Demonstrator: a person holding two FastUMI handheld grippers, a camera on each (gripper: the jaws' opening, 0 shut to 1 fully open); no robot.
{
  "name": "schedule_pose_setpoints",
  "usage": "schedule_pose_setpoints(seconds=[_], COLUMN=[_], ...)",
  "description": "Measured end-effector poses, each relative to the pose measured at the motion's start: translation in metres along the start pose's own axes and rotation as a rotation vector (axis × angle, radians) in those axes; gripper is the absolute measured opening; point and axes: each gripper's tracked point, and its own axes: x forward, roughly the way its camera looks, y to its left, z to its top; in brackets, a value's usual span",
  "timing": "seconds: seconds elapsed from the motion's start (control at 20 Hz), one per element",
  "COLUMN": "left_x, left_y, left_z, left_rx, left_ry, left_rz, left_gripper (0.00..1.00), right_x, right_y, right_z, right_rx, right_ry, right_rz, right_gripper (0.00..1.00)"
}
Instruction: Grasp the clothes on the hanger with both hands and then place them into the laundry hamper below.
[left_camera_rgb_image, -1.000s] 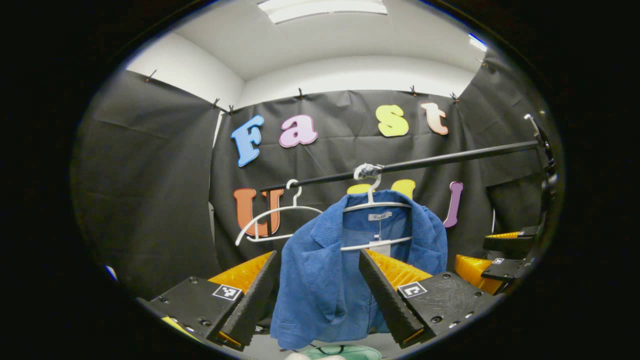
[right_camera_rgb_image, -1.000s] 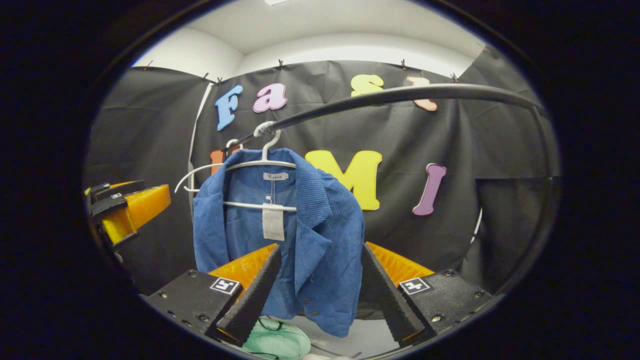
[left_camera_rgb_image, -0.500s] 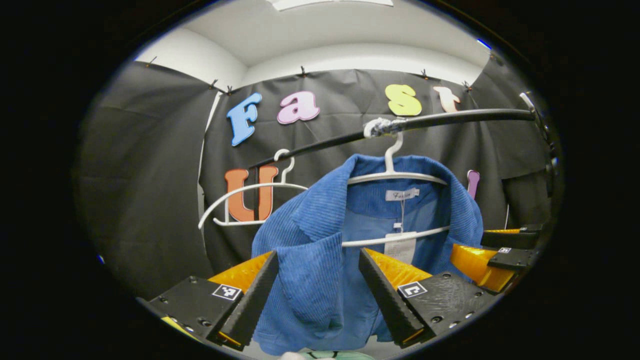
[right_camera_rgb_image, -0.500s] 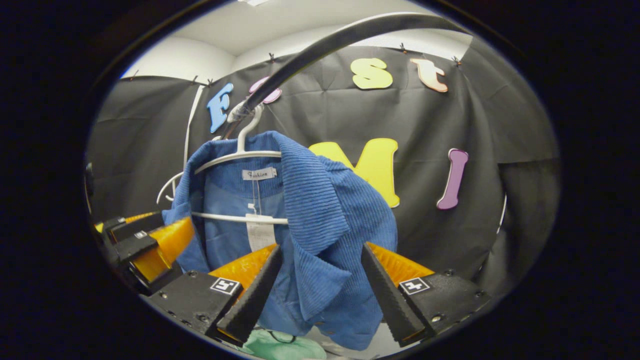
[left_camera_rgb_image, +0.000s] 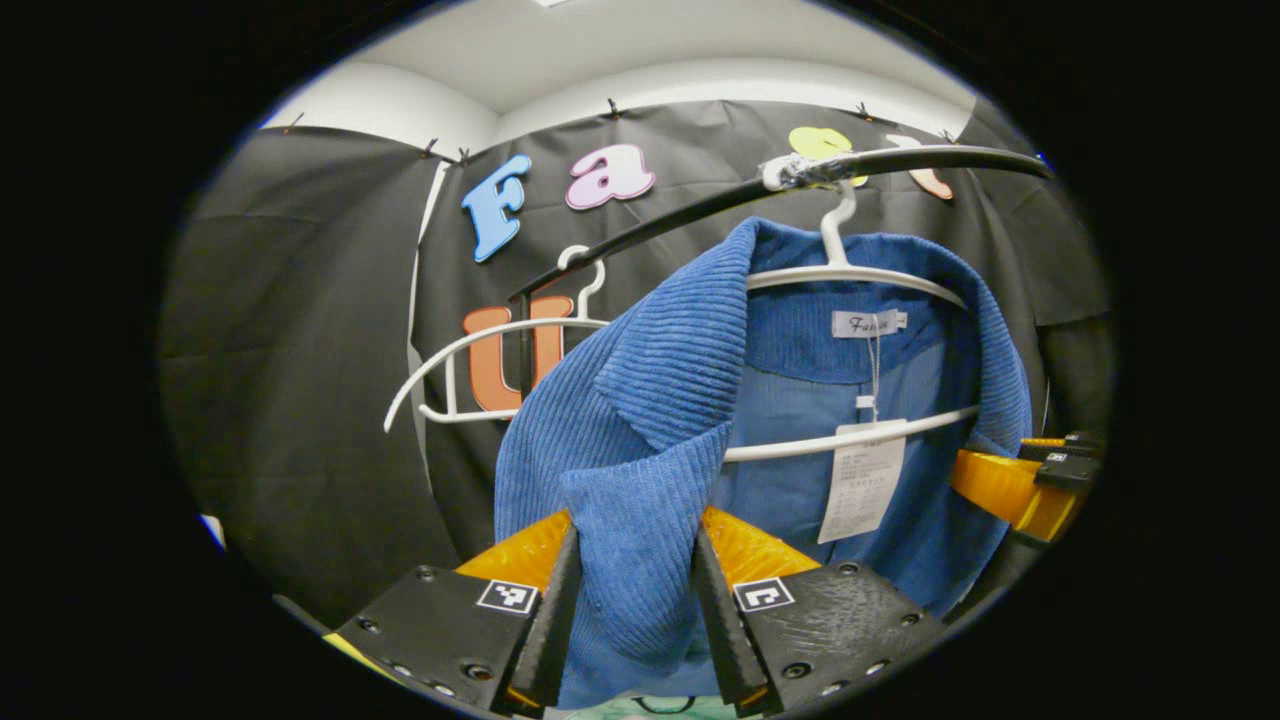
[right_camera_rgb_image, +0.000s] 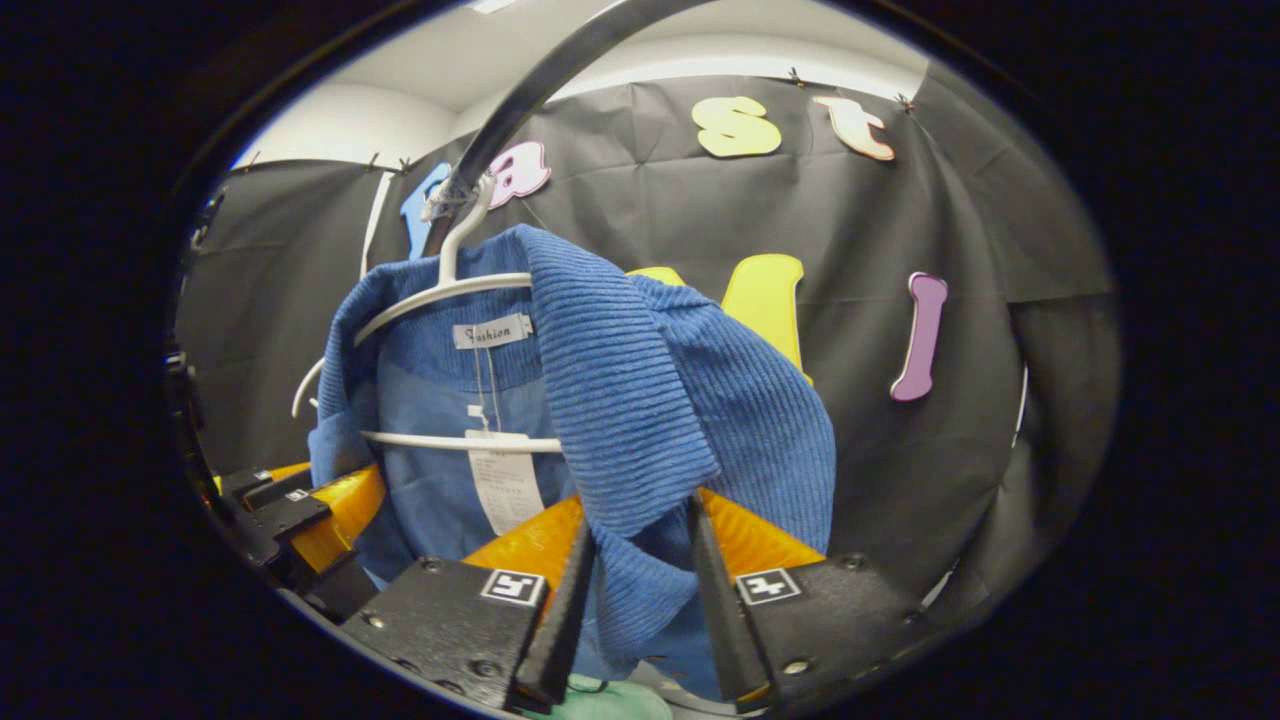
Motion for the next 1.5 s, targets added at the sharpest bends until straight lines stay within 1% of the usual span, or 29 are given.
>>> schedule_pose_setpoints(seconds=[0.05,0.1,0.15,0.2,0.25,0.3,0.35,0.4,0.45,0.6,0.65,0.7,0.75,0.8,0.9,1.0,1.05,1.1,1.15,1.2,1.25,1.3,1.35,1.4,1.5], left_x=[-0.002,-0.004,-0.003,0.001,-0.005,-0.008,-0.008,-0.007,-0.009,-0.012,-0.012,-0.013,-0.015,-0.016,-0.016,-0.016,-0.015,-0.013,-0.012,-0.010,-0.007,-0.005,-0.004,-0.003,0.001], left_y=[0.004,0.011,0.012,0.011,0.009,0.008,0.008,0.005,0.005,0.013,0.016,0.018,0.020,0.024,0.036,0.046,0.051,0.058,0.063,0.069,0.074,0.078,0.081,0.082,0.084], left_z=[0.001,0.001,0.002,-0.002,0.002,0.005,0.006,0.008,0.008,0.014,0.015,0.016,0.021,0.027,0.043,0.058,0.066,0.074,0.080,0.085,0.089,0.092,0.097,0.101,0.109], left_rx=[-0.008,-0.005,0.001,0.004,-0.002,-0.004,-0.008,-0.015,-0.023,-0.048,-0.063,-0.084,-0.109,-0.133,-0.177,-0.227,-0.252,-0.280,-0.312,-0.334,-0.348,-0.355,-0.359,-0.360,-0.355], left_ry=[0.005,0.003,-0.003,0.005,0.004,0.002,0.002,-0.003,-0.001,-0.003,-0.006,-0.012,-0.020,-0.031,-0.054,-0.067,-0.083,-0.090,-0.097,-0.103,-0.108,-0.110,-0.118,-0.123,-0.136], left_rz=[0.009,0.037,0.025,0.011,-0.004,-0.008,-0.023,-0.041,-0.056,-0.073,-0.082,-0.093,-0.100,-0.104,-0.092,-0.083,-0.079,-0.076,-0.079,-0.074,-0.074,-0.072,-0.071,-0.073,-0.091], left_gripper=[0.46,0.32,0.17,0.03,0.02,0.02,0.00,0.04,0.04,0.04,0.00,0.04,0.00,0.04,0.04,0.04,0.04,0.00,0.00,0.04,0.05,0.00,0.05,0.00,0.00], right_x=[-0.003,-0.004,-0.007,-0.009,-0.012,-0.012,-0.013,-0.015,-0.015,-0.021,-0.022,-0.027,-0.031,-0.041,-0.050,-0.051,-0.052,-0.050,-0.047,-0.051,-0.049,-0.045,-0.043,-0.042,-0.037], right_y=[-0.001,-0.003,0.003,0.009,0.012,0.013,0.013,0.014,0.017,0.020,0.021,0.022,0.019,0.020,0.017,0.014,0.010,0.008,0.004,-0.002,-0.010,-0.019,-0.029,-0.035,-0.046], right_z=[0.000,0.000,-0.001,-0.003,-0.004,-0.005,-0.004,-0.004,-0.005,-0.003,0.001,0.004,0.011,0.019,0.033,0.041,0.050,0.057,0.063,0.066,0.070,0.076,0.083,0.090,0.094], right_rx=[-0.001,-0.003,0.006,0.028,0.057,0.087,0.118,0.153,0.195,0.346,0.374,0.395,0.441,0.479,0.538,0.590,0.635,0.670,0.697,0.715,0.731,0.755,0.789,0.825,0.842], right_ry=[-0.007,-0.015,-0.014,-0.006,-0.001,0.004,0.005,0.003,0.009,0.036,0.031,0.032,0.020,0.016,-0.006,-0.016,-0.029,-0.033,-0.042,-0.045,-0.056,-0.070,-0.088,-0.102,-0.112], right_rz=[0.001,0.003,0.048,0.093,0.127,0.164,0.205,0.251,0.305,0.462,0.503,0.545,0.575,0.618,0.677,0.710,0.727,0.741,0.750,0.759,0.753,0.744,0.740,0.733,0.707], right_gripper=[0.43,0.35,0.20,0.17,0.12,0.11,0.09,0.09,0.08,0.08,0.07,0.07,0.07,0.07,0.07,0.07,0.07,0.07,0.07,0.07,0.07,0.07,0.07,0.07,0.07])
